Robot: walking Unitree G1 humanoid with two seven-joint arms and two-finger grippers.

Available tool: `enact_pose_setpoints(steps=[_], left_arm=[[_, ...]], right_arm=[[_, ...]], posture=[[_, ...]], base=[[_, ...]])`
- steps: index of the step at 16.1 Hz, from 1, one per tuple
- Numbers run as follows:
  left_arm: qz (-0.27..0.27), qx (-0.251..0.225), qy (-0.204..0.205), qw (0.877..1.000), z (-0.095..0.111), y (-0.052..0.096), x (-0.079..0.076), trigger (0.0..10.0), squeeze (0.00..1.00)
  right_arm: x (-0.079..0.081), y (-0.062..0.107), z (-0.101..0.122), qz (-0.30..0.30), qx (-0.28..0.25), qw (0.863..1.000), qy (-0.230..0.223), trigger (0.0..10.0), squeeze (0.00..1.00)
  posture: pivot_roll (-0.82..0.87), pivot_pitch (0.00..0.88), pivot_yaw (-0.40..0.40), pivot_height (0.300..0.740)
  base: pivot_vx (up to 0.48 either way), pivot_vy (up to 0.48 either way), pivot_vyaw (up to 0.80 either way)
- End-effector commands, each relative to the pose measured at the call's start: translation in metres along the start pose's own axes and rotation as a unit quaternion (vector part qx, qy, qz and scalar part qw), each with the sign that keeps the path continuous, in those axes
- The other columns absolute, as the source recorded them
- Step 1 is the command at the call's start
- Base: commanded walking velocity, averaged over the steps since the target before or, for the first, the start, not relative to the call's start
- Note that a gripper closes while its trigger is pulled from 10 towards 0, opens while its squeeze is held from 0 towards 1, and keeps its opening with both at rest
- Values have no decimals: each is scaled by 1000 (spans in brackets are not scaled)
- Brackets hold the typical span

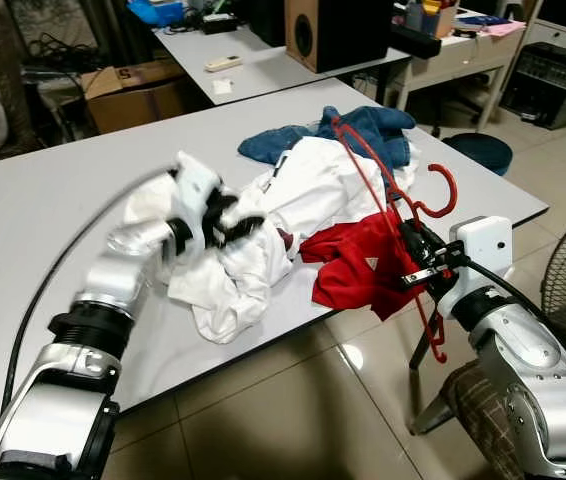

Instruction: Hang hanger

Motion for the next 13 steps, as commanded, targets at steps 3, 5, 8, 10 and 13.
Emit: enact_pose_setpoints(steps=[3,5,8,10,13], left_arm=[[64,34,-20,997,-10,1,16,10000,90],[59,27,-8,998,-13,0,16,9843,0],[54,33,-11,998,-17,-2,14,0,0],[51,25,-3,998,-18,-4,12,0,0],[49,18,0,999,-16,-5,12,0,0]], right_arm=[[3,4,-1,2,5,1000,-9,10000,0],[5,5,-2,6,8,1000,-13,10000,0],[6,4,-2,8,8,1000,-15,10000,0],[7,2,-1,14,6,1000,-13,10000,0],[7,1,-1,13,6,1000,-12,10000,0]], posture=[[-93,0,101,740],[-97,0,105,740],[-93,0,98,740],[-89,0,91,740],[-89,0,92,740]], base=[[0,0,0],[0,0,0],[0,0,0],[0,0,0],[0,0,0]])
Point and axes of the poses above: a point about 5 cm out from each wrist's last joint towards the gripper, its own y axis pointing back from the gripper into the wrist, its own z axis along the axis of the wrist's last joint, x = y × z, the point moved 2 cm from there along -y, pointing out of the wrist towards the gripper, and after that the axes turned 9 degrees about y, right-handed, at the moved point
